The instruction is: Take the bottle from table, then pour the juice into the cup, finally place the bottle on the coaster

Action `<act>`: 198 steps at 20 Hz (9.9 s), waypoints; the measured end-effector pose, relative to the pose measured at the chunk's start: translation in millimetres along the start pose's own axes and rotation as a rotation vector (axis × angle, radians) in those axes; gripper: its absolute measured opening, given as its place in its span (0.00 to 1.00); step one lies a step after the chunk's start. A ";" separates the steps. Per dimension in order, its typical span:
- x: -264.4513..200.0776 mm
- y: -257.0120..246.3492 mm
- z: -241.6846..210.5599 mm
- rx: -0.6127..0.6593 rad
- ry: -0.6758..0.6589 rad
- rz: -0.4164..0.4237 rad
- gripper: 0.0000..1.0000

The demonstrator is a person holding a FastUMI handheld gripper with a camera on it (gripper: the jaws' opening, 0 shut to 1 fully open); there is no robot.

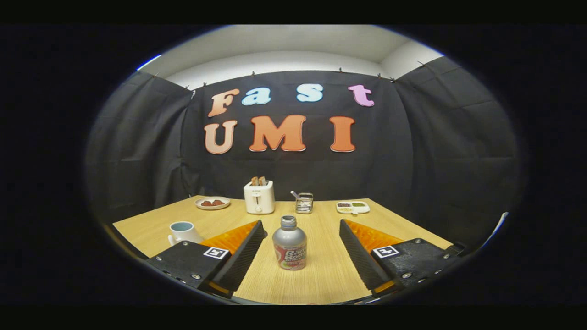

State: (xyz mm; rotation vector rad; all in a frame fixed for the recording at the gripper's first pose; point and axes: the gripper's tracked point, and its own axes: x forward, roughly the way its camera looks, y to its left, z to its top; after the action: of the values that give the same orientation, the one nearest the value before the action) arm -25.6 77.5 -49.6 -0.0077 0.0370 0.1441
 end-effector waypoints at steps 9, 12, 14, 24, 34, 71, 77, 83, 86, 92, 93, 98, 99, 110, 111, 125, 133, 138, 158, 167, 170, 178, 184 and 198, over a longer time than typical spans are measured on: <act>33.1 14.5 -57.9 -0.098 0.069 -0.018 0.98; 42.7 20.0 -74.5 -0.090 0.096 -0.005 0.99; 52.2 19.0 -85.9 -0.085 0.113 -0.008 0.99; 84.8 19.3 -130.7 -0.066 0.213 -0.006 0.95; 79.2 36.1 -92.6 -0.192 0.165 -0.001 0.77; 102.4 204.0 -66.5 -1.092 0.106 0.098 0.76; 104.5 207.9 -64.6 -1.271 0.074 0.101 0.76; 103.4 209.2 -60.3 -1.373 0.061 0.096 0.76; 103.6 209.5 -57.3 -1.446 0.053 0.104 0.76; 105.9 208.2 -52.5 -1.597 0.040 0.117 0.76; 106.1 208.1 -51.1 -1.628 0.035 0.116 0.76; 106.3 209.1 -49.0 -1.728 0.028 0.136 0.76; 106.5 210.0 -49.6 -1.745 0.026 0.141 0.76; 127.7 208.0 -42.6 -1.902 0.009 0.142 0.76; 126.6 206.5 -43.1 -1.908 0.015 0.142 0.76; 124.1 205.3 -33.0 -2.001 0.047 0.149 0.75; 124.2 207.2 -25.6 -2.026 0.047 0.147 0.75; 124.1 206.4 -23.2 -2.028 0.050 0.142 0.75; 124.4 211.7 -15.1 -2.070 0.050 0.134 0.75; 124.2 217.7 -10.9 -2.117 0.041 0.131 0.75; 125.3 219.7 -9.9 -2.135 0.039 0.128 0.75; 125.1 226.4 -11.6 -2.188 0.040 0.122 0.75; 123.3 228.3 -8.1 -2.219 0.037 0.113 0.75; 122.7 231.2 -7.9 -2.270 0.026 0.104 0.75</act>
State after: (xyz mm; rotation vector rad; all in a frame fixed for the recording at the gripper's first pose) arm 62.2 323.9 -63.3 -2.2760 -0.1185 0.2221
